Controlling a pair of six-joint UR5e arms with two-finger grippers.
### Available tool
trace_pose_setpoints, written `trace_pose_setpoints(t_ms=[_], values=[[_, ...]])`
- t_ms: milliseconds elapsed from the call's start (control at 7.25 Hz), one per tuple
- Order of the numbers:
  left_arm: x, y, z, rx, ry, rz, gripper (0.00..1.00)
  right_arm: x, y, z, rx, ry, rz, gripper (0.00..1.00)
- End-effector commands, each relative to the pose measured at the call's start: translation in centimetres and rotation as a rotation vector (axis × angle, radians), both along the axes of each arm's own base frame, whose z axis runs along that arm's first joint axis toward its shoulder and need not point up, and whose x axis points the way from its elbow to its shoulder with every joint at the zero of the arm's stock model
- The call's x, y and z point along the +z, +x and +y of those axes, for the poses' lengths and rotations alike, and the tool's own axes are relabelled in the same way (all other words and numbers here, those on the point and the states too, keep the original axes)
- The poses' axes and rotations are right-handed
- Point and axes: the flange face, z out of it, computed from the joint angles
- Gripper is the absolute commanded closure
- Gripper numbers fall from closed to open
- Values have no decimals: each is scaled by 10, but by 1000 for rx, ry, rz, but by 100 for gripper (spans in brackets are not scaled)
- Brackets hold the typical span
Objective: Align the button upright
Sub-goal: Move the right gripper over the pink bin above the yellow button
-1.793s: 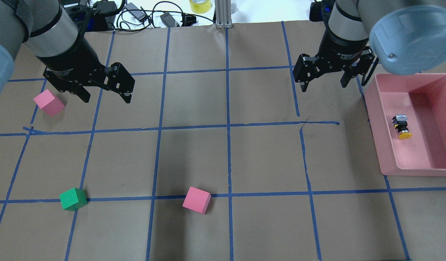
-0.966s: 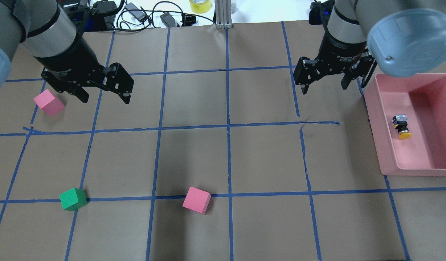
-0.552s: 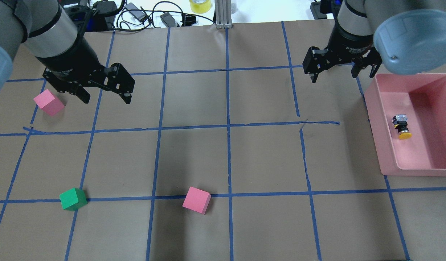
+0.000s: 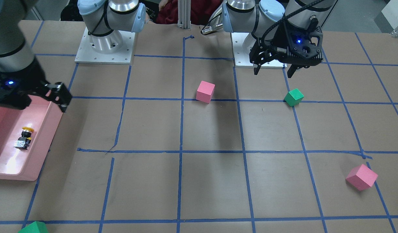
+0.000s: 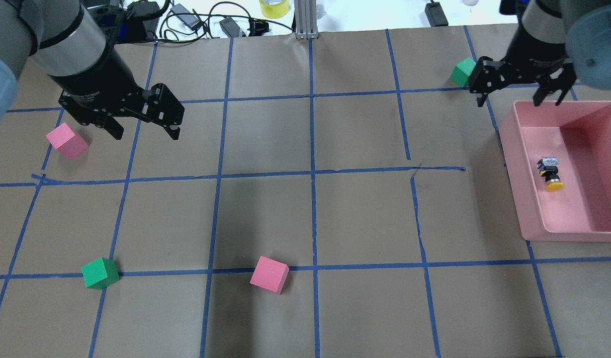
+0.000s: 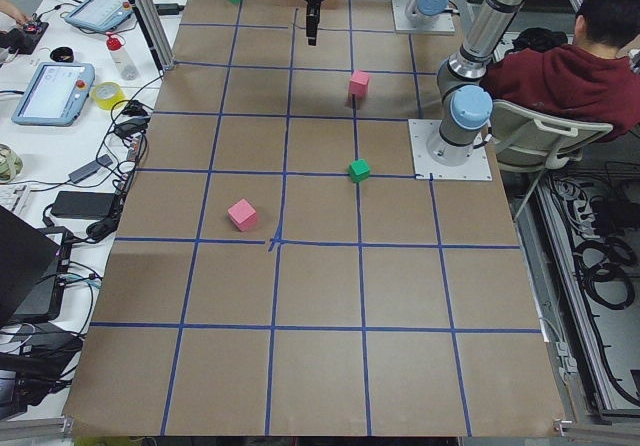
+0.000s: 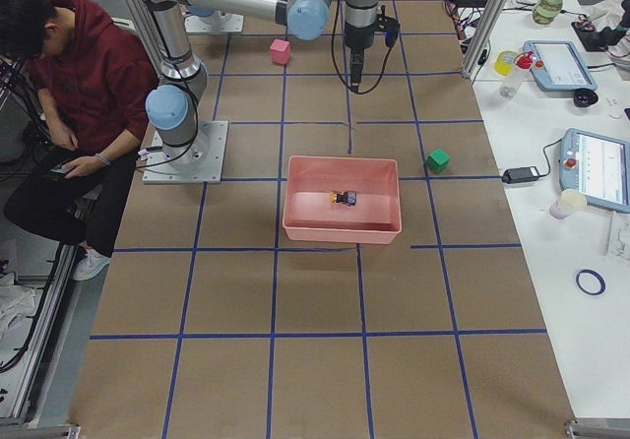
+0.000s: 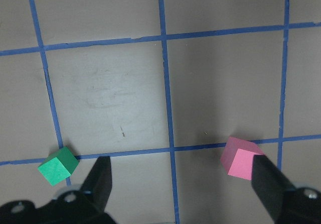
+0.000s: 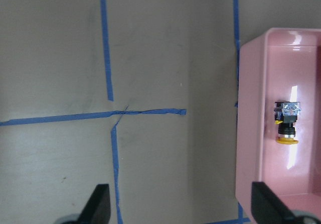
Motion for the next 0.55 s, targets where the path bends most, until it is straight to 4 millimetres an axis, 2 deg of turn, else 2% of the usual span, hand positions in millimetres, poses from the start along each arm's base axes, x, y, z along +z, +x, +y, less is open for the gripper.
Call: trace_pose_setpoints(t_ms=[0,138,414], values=[[0,1,0,2,-2,-3,0,-54,-96,2,-41,54,-30,0],[1,3,0,7,-3,-1,0,-70,-121,-4,24,16,-12,0],[2,2,0,7,-6,0,0,-113,-172,-6,-9,50,-65,0]])
